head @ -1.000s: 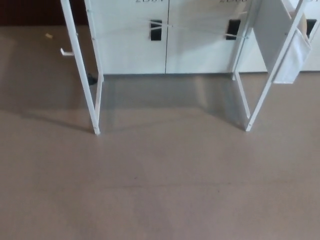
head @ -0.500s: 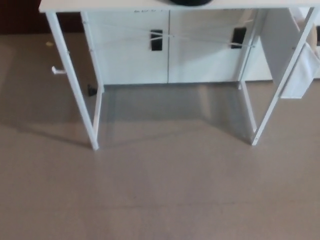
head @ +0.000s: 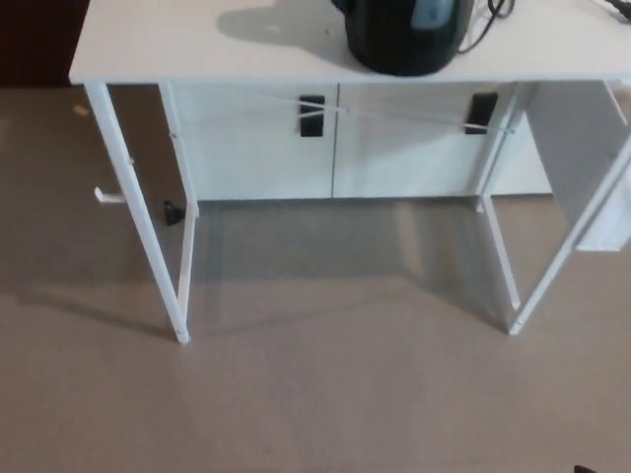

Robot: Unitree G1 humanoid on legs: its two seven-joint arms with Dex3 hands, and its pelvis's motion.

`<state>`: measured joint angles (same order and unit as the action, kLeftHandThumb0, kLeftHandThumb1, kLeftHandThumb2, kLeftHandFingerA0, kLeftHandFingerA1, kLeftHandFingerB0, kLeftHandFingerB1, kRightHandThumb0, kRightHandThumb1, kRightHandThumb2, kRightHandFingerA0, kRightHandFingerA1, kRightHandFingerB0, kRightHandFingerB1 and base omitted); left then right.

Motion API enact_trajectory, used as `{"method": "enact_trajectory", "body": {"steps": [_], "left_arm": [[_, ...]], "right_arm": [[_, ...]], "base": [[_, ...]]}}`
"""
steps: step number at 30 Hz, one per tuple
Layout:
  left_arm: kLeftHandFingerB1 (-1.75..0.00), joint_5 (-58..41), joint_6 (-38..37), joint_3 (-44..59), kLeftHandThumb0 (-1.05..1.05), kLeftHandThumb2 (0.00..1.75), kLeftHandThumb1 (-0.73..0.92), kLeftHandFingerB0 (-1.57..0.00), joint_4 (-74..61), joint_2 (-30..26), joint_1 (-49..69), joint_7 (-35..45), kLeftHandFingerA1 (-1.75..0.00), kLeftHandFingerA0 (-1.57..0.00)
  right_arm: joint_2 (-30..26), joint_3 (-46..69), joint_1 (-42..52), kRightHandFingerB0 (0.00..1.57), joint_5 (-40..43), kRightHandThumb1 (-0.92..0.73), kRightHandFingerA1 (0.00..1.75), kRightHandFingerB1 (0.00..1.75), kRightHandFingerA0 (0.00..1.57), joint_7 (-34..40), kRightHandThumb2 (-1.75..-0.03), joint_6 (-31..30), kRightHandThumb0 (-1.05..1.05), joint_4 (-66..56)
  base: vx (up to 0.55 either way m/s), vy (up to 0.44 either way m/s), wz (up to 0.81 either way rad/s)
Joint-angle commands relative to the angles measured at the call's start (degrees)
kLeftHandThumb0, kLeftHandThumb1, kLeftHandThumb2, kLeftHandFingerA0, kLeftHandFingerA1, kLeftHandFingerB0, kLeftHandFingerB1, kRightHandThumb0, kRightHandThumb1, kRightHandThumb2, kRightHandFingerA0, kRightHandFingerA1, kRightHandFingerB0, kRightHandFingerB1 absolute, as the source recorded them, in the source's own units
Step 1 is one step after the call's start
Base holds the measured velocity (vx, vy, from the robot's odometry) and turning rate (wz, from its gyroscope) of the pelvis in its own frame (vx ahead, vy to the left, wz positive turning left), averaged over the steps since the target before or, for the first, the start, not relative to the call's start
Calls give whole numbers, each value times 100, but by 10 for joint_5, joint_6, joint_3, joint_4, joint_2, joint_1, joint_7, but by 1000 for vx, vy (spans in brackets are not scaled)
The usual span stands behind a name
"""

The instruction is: The robot walk towards a table in front and uses its left hand to pick up the pot from the base and places it on the table

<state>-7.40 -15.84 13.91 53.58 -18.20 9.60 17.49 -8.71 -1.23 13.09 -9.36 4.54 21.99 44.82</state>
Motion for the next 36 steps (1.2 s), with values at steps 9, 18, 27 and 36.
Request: {"method": "enact_trajectory", "body": {"steps": [9, 18, 27, 36], "left_arm": [[-32, 0, 30, 2, -27, 56, 54, -33, -20, 4, 10, -12, -35, -45], [-39, -1, 21, 0, -38, 66, 45, -32, 11, 4, 52, 12, -42, -40], [-39, -4, 23, 1, -40, 66, 45, -32, 29, 6, 58, 17, -42, -39], [-32, 0, 14, -5, -31, 56, 53, -33, 52, 0, 59, 35, -35, -46]], "right_arm": [[-13, -3, 5, 7, -4, -85, 34, 29, 13, 1, -65, -14, 9, -3], [-13, -1, 69, 8, 1, -85, 35, 30, 14, 0, -66, 13, 13, 4], [-12, -2, 72, 10, -6, -83, 35, 30, 15, 16, -66, 32, 10, 41], [-11, -5, 63, 11, -11, -83, 35, 30, 17, 26, -64, 40, 7, 83]], "base": [[285, -117, 10], [296, 108, -11], [159, 66, 6], [146, -66, 0]]}}
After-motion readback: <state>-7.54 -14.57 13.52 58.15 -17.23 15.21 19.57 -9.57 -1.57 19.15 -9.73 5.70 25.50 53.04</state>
